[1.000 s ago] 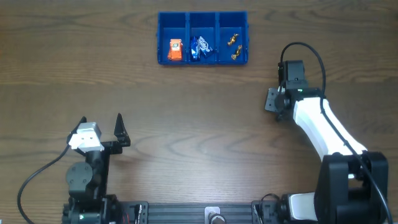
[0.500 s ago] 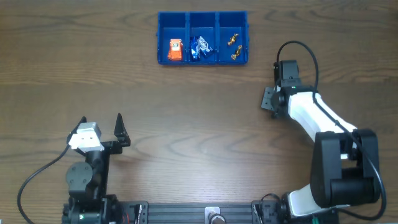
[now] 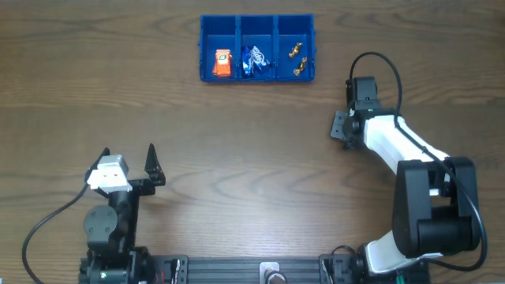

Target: Sort Candies Into Trays

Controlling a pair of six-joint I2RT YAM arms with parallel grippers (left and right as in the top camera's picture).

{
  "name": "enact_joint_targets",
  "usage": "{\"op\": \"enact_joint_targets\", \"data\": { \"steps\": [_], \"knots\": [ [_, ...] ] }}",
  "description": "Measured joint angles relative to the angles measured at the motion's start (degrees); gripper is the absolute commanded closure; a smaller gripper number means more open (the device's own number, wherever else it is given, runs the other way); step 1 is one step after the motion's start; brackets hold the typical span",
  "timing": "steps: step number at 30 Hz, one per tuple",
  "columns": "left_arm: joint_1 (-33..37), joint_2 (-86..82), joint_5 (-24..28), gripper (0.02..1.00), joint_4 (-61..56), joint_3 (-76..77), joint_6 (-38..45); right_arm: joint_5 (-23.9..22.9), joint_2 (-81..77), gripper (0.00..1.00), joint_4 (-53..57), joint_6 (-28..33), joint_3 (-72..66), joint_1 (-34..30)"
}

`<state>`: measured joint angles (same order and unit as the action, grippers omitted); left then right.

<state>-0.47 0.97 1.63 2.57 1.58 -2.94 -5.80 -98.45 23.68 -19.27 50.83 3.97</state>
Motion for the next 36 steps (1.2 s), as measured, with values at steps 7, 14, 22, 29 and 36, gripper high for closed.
{"op": "enact_joint_targets", "data": {
  "steps": [7,14,22,29,36],
  "knots": [
    [0.00,0.00,0.00,0.020,0.00,0.00,0.00,0.02,-0.11,0.781,0.17,0.13,0.00,0.00],
    [0.00,0.00,0.00,0.020,0.00,0.00,0.00,-0.11,-0.92,0.906,-0.42,-0.20,0.37,0.00],
    [0.00,0.00,0.00,0.020,0.00,0.00,0.00,0.28,2.49,0.912,1.90,-0.20,-0.04,1.60],
    [0.00,0.00,0.02,0.020,0.00,0.00,0.00,1.14,19.43,0.917,3.23,0.52,8.26,11.69],
    [0.00,0.00,0.00,0.020,-0.02,0.00,0.00,-0.26,6.34,0.921,12.48,4.00,37.86,13.16]
  ]
}}
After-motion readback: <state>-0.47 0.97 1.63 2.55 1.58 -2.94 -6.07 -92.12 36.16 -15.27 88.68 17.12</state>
